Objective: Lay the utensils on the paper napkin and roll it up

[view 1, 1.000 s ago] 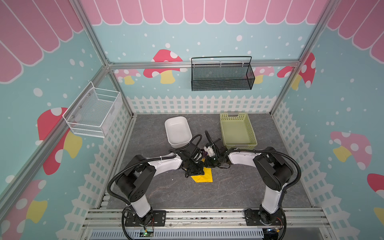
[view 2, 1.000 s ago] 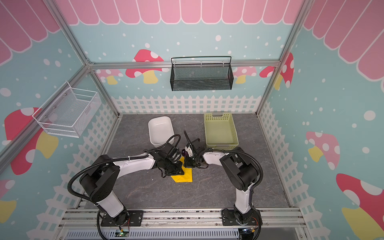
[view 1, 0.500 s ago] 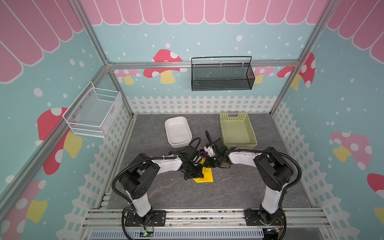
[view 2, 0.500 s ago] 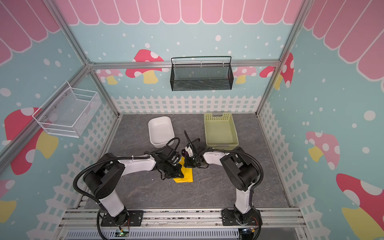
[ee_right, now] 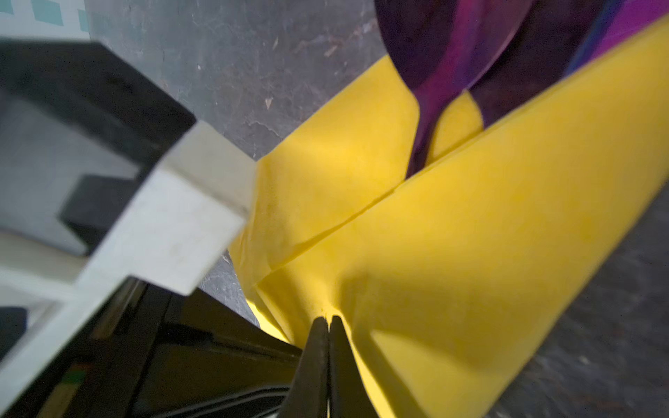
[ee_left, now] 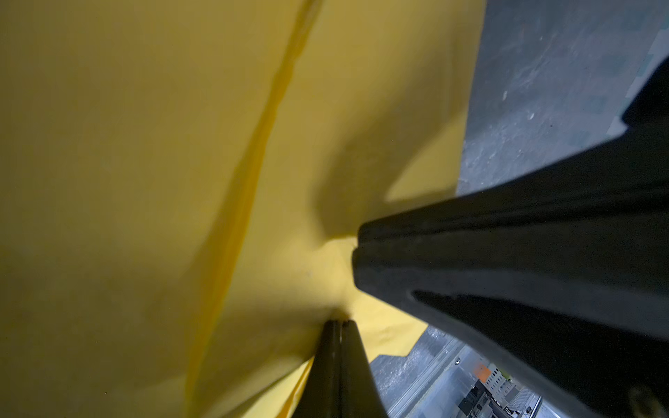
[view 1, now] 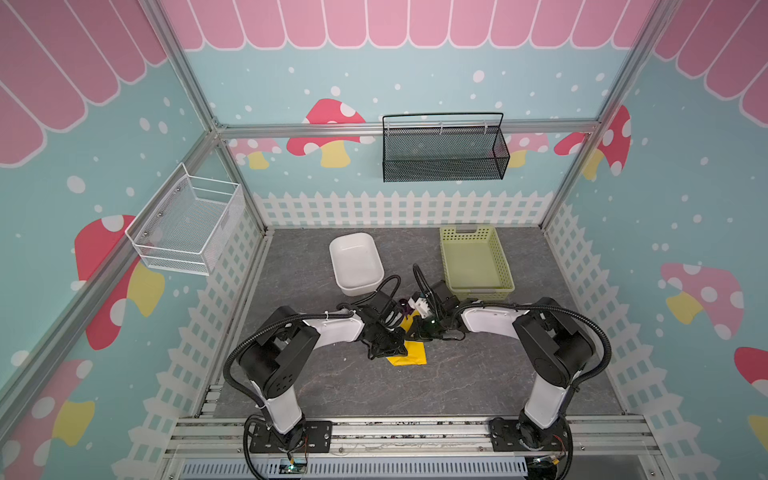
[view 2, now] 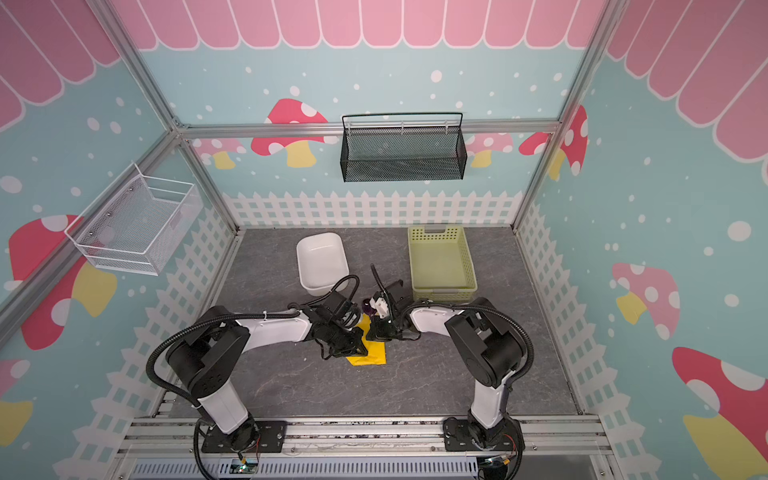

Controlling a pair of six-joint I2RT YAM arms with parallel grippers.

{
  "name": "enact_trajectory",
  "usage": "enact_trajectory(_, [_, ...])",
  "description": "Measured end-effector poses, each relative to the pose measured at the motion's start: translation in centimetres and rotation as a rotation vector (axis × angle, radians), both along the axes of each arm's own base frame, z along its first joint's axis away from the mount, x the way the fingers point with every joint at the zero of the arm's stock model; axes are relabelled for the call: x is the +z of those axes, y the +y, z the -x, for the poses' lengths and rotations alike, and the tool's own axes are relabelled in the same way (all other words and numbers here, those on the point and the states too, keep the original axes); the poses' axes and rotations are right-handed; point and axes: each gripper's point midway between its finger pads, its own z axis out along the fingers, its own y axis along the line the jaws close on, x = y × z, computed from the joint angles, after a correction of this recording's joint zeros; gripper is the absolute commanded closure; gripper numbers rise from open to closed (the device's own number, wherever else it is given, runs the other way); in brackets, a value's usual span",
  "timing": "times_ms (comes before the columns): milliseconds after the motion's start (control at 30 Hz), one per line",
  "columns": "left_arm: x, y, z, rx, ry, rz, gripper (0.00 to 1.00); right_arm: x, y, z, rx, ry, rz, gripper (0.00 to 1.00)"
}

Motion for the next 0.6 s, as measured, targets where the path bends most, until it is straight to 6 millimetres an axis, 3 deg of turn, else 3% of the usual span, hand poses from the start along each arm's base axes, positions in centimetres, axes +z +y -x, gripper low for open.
enact_trajectory(167, [0.01,0.00,0.00,0.000,0.000,0.000,1.00,-0.74,-0.44,1.12,0.018,0.030,0.009,0.94])
enact_trajectory(600, [0.01,0.00,-0.01,0.000,-0.001,0.000,1.00,-0.86,-0.49,1.07,0.035,0.019,0.031,0.94])
